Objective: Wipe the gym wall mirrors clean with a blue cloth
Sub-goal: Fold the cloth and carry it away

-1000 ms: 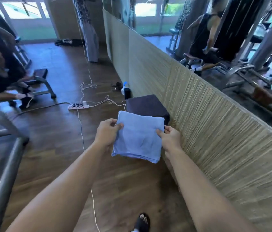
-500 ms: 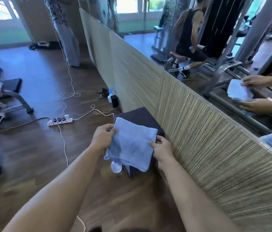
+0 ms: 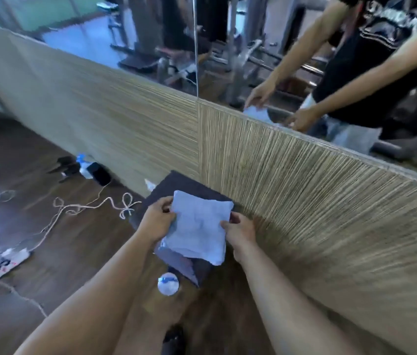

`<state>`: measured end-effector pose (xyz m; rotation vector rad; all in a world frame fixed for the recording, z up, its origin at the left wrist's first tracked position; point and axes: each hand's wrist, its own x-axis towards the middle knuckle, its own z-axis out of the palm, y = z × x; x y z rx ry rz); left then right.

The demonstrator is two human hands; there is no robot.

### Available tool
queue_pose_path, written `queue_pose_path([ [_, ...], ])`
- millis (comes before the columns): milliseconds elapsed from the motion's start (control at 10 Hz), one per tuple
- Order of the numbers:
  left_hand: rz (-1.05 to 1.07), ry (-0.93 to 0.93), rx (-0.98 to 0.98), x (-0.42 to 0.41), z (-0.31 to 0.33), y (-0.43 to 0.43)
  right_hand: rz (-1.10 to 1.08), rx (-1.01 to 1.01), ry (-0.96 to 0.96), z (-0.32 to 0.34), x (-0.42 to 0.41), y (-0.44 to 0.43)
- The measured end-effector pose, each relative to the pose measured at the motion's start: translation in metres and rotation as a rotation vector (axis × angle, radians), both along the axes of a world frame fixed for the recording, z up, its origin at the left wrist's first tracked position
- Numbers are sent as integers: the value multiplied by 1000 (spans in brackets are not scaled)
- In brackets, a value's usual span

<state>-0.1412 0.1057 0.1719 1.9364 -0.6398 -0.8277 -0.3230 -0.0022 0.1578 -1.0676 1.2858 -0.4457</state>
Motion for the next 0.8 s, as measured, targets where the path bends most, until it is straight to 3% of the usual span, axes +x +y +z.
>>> queue_pose_path([
  [300, -105, 191, 19, 76, -51, -45, -214, 73, 63, -37, 48, -2],
  [500, -148, 144, 65, 101, -71, -71, -274, 73, 39, -55, 67, -17],
  [600, -163, 95, 122, 108, -78, -78, -271, 47, 40, -66, 72, -22],
  [700, -196, -103, 261, 115, -93, -74, -223, 41, 27, -73, 64, -20],
  [800, -251, -234, 432, 104, -109, -29, -196, 65, 141, -87, 31, 22],
])
